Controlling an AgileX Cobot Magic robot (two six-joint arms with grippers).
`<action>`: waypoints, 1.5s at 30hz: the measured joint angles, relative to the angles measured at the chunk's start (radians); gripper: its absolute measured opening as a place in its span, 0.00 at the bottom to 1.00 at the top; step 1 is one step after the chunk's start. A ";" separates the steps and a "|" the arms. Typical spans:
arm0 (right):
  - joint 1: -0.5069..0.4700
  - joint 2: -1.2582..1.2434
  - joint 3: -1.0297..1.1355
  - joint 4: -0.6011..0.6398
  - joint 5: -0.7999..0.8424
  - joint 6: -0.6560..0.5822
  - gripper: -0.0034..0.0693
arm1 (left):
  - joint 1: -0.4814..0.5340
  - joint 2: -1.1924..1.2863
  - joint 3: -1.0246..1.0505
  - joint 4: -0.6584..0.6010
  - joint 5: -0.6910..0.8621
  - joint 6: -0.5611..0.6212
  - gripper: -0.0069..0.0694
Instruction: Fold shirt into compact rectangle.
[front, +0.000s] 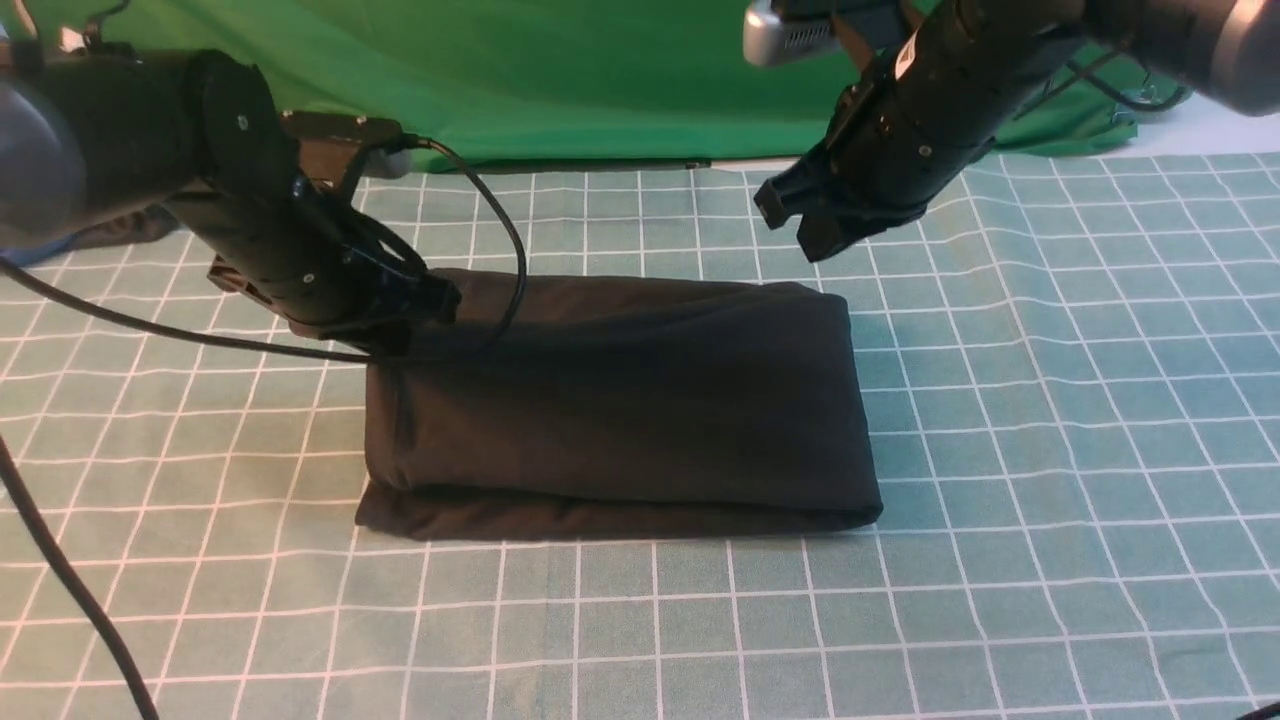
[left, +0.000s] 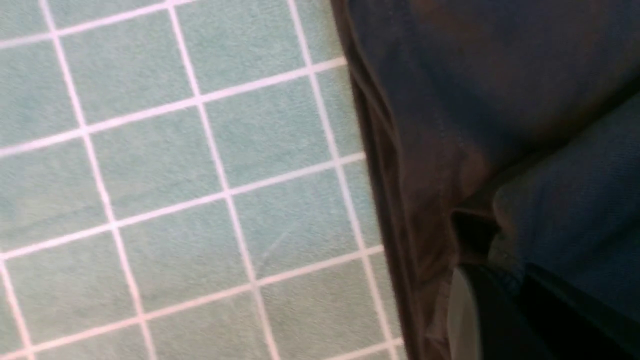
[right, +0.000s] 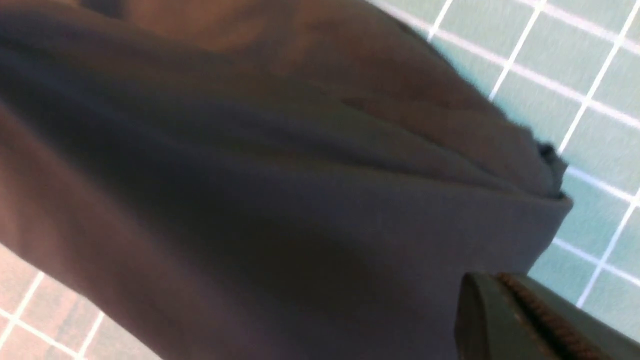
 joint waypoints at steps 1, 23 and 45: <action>0.000 0.005 0.000 0.001 0.003 0.000 0.08 | 0.000 0.004 0.000 0.004 -0.006 0.000 0.11; -0.001 0.012 -0.020 0.035 0.174 -0.039 0.08 | -0.032 -0.131 -0.001 -0.167 0.119 0.016 0.18; -0.010 0.009 0.377 0.121 -0.021 -0.083 0.08 | -0.060 -0.066 0.269 -0.213 -0.049 -0.026 0.10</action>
